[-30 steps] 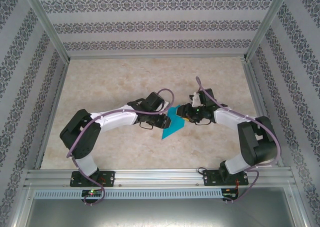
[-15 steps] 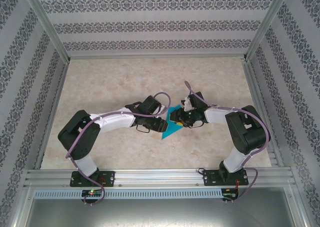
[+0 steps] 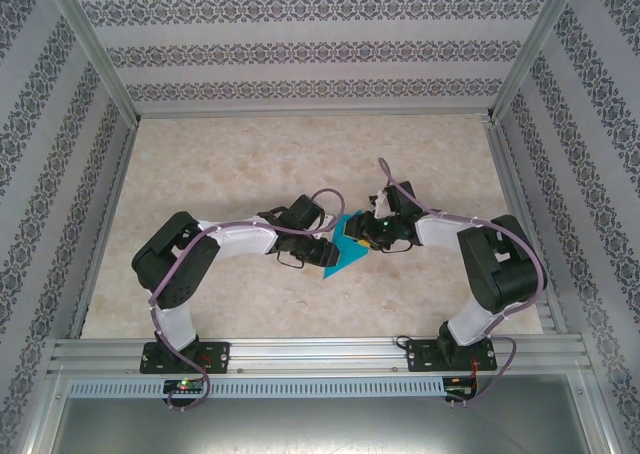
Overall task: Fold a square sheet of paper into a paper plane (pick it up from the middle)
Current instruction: Fourth fold the wing at the center of the table.
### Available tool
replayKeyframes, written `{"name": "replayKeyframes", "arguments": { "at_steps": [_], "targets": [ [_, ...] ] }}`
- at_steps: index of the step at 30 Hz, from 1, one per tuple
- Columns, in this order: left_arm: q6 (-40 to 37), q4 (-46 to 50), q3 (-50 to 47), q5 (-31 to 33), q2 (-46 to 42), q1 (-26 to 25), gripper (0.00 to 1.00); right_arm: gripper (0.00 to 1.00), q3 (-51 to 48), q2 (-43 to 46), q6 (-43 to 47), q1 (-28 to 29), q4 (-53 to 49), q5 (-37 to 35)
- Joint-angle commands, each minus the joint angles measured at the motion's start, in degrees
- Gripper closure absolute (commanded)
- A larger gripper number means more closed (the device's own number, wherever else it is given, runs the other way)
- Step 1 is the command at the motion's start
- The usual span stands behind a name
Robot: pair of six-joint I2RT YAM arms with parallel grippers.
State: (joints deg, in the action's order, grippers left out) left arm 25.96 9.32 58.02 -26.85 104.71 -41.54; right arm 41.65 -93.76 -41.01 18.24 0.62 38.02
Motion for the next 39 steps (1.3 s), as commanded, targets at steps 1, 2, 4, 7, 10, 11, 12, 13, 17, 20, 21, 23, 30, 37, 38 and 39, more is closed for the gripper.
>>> {"name": "replayKeyframes", "arguments": {
  "at_steps": [1,2,4,7,10,11,12,13,17,20,21,23,30,37,38,39],
  "targets": [
    [1.16,-3.27,1.57,-2.18,0.51,0.32,0.61,0.53,-1.34,2.89,0.79,-1.72,-0.71,0.3],
    [1.19,-3.28,1.57,-2.22,0.59,0.32,0.63,0.53,-1.52,3.24,0.97,-2.15,-0.96,0.37],
    [1.13,-3.26,1.64,-2.45,0.93,0.32,0.66,0.53,-1.91,3.87,1.41,-3.03,-1.43,0.57],
    [1.17,-3.02,1.79,-2.25,1.26,0.32,0.7,0.53,-2.3,4.18,1.82,-3.87,-1.83,0.82],
    [0.5,-1.92,2.46,-1.61,1.22,0.32,0.71,0.53,-2.44,4.36,1.96,-4.36,-1.91,1.0],
    [0.21,-1.19,2.84,-1.14,1.12,0.32,0.7,0.52,-2.45,4.45,1.99,-4.44,-1.87,1.0],
    [-0.25,-0.19,3.24,-0.44,0.86,0.32,0.67,0.52,-2.45,4.52,2.08,-4.49,-1.88,1.09],
    [-0.77,0.81,3.53,0.25,0.45,0.32,0.65,0.53,-2.54,4.57,2.03,-4.53,-1.95,1.01],
    [-2.51,4.26,4.33,3.69,-2.05,0.32,0.62,0.52,-2.84,4.67,2.25,-4.82,-1.94,1.04],
    [-3.05,5.27,4.63,4.1,-2.97,0.27,0.62,0.52,-2.98,4.59,2.3,-4.99,-1.84,1.16],
    [-3.02,5.27,4.57,3.82,-2.84,0.32,0.62,0.52,-3.05,4.59,2.29,-5.06,-1.84,1.29],
    [-3.01,5.1,4.52,3.18,-2.5,0.32,0.62,0.52,-3.16,4.72,2.26,-5.08,-1.6,1.27],
    [-2.19,2.51,4.78,-1.0,-1.13,0.06,0.66,0.52,-3.5,4.72,2.25,-5.47,-1.24,1.62],
    [-2.04,2.72,5.86,-1.6,2.01,0.05,0.71,0.52,-3.59,5.42,2.6,-5.94,-1.87,1.74],
    [-1.98,2.77,6.1,-1.62,2.21,0.05,0.71,0.52,-3.59,5.4,2.6,-5.99,-1.92,1.75],
    [-2.04,2.64,6.27,-1.75,2.49,0.04,0.71,0.53,-3.59,5.47,2.58,-6.02,-1.9,1.88]
  ]
}}
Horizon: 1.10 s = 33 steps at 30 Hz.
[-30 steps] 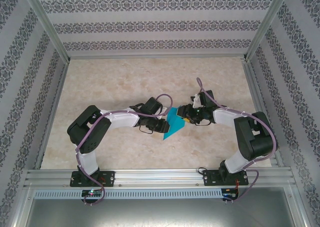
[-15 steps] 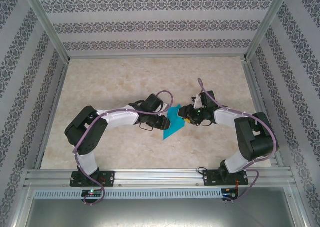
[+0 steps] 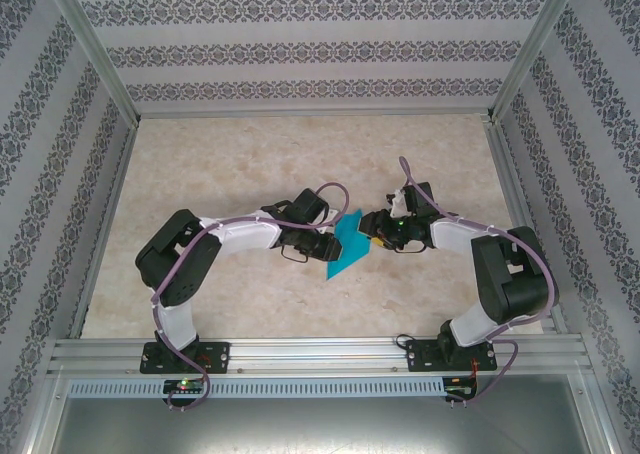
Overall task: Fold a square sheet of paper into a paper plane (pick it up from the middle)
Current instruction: Fourth fold the wing at the center of the table, then turn over the paper at the center of the table.
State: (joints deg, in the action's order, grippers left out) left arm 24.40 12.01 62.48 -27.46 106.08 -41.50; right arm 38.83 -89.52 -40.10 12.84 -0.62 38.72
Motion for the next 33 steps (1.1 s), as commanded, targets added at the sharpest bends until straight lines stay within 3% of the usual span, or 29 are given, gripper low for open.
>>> {"name": "replayKeyframes", "arguments": {
  "at_steps": [1,21,33],
  "targets": [
    [-0.47,-0.04,2.06,-1.23,1.36,0.01,0.71,0.52,-0.77,1.14,1.73,-0.63,-0.72,1.18],
    [-0.5,1.53,4.03,-3.03,2.95,0.01,0.96,0.51,-1.98,3.64,2.4,-1.32,-1.64,2.29],
    [3.17,-2.72,3.33,-6.97,-3.72,1.8,0.98,0.48,-5.13,5.24,-3.73,-1.5,6.02,7.52]
  ]
}}
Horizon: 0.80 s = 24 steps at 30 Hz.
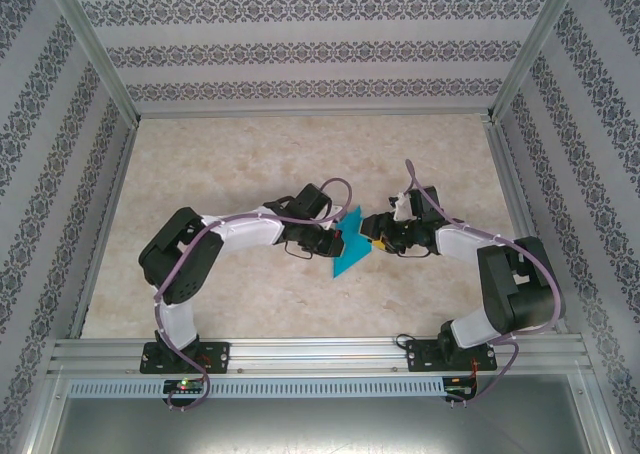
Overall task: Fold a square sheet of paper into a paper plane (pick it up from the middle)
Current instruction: Turn over the paper at the center of the table.
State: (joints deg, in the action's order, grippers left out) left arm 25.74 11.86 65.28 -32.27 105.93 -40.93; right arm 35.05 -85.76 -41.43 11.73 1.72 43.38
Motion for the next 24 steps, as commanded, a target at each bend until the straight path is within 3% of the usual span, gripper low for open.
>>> {"name": "replayKeyframes", "arguments": {
  "at_steps": [1,12,20,24],
  "targets": [
    [2.27,-2.88,0.59,-2.27,-4.28,1.44,0.98,0.48,-1.78,1.76,-3.25,-0.44,4.56,3.1],
    [6.32,-5.69,0.88,-2.59,-8.46,3.61,0.98,0.35,-6.62,6.94,-16.18,-0.38,15.78,4.61],
    [8.8,-8.43,1.1,-1.35,-11.52,4.72,0.99,0.28,-9.66,12.14,-21.86,0.29,15.0,2.33],
    [11.26,-11.45,0.49,-3.12,-11.22,4.88,0.99,0.24,-12.07,12.5,-30.08,1.85,24.01,0.77]
  ]
}}
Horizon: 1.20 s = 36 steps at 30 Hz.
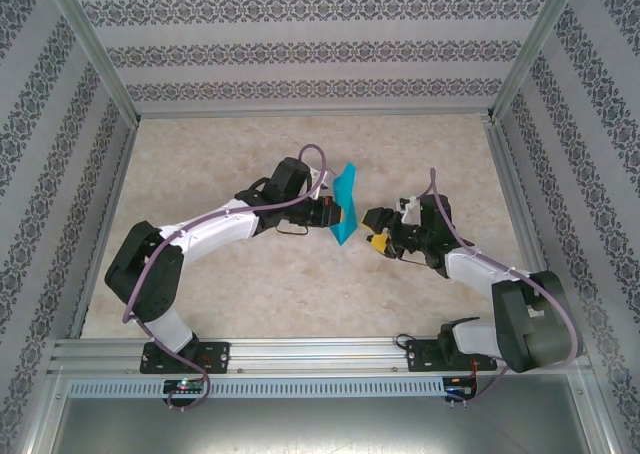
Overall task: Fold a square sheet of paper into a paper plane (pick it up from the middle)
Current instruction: Turn over the paper at the center of the table.
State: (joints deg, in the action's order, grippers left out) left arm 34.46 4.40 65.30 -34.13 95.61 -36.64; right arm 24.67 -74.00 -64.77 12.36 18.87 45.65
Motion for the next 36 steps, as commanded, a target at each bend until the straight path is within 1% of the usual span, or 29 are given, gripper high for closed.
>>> {"name": "replayKeyframes", "arguments": {
  "at_steps": [1,5,9,13,16,18,25,31,36],
  "targets": [
    [3.47,-4.86,0.2,-1.48,-0.95,0.61,0.98,0.24,-1.64,0.57,-8.97,2.01,8.95,-2.04],
    [5.93,-7.82,-0.51,-0.45,-1.96,0.56,0.99,0.24,-1.85,-0.15,-15.9,5.6,14.23,-6.06],
    [8.24,-10.45,-1.09,-1.2,-2.55,0.61,0.99,0.26,-1.39,-0.27,-18.45,7.43,15.92,-9.06],
    [9.16,-11.08,-1.79,-1.97,-2.05,0.65,0.98,0.33,-1.47,-0.13,-20.97,7.22,19.79,-9.94],
    [9.73,-11.6,-2.38,-2.06,-2.27,0.91,0.98,0.37,-0.98,0.47,-21.03,7.08,19.63,-10.39],
    [10.01,-11.64,-2.62,-1.91,-2.53,1.2,0.98,0.4,-1.33,0.69,-22.08,6.81,21.43,-10.41],
    [14.17,-15.82,-4.64,-2.37,-4.2,2.78,0.99,0.4,-1.93,1.84,-24.13,5.67,24.81,-10.55],
    [16.6,-18.0,-4.76,-4.43,-3.51,3.16,0.99,0.41,-0.25,-0.19,-25.91,5.9,29.55,-8.37],
    [18.01,-19.1,-4.42,-5.54,-2.65,3.16,0.99,0.45,0.96,-0.73,-25.21,6.52,29.38,-7.35]
  ]
}}
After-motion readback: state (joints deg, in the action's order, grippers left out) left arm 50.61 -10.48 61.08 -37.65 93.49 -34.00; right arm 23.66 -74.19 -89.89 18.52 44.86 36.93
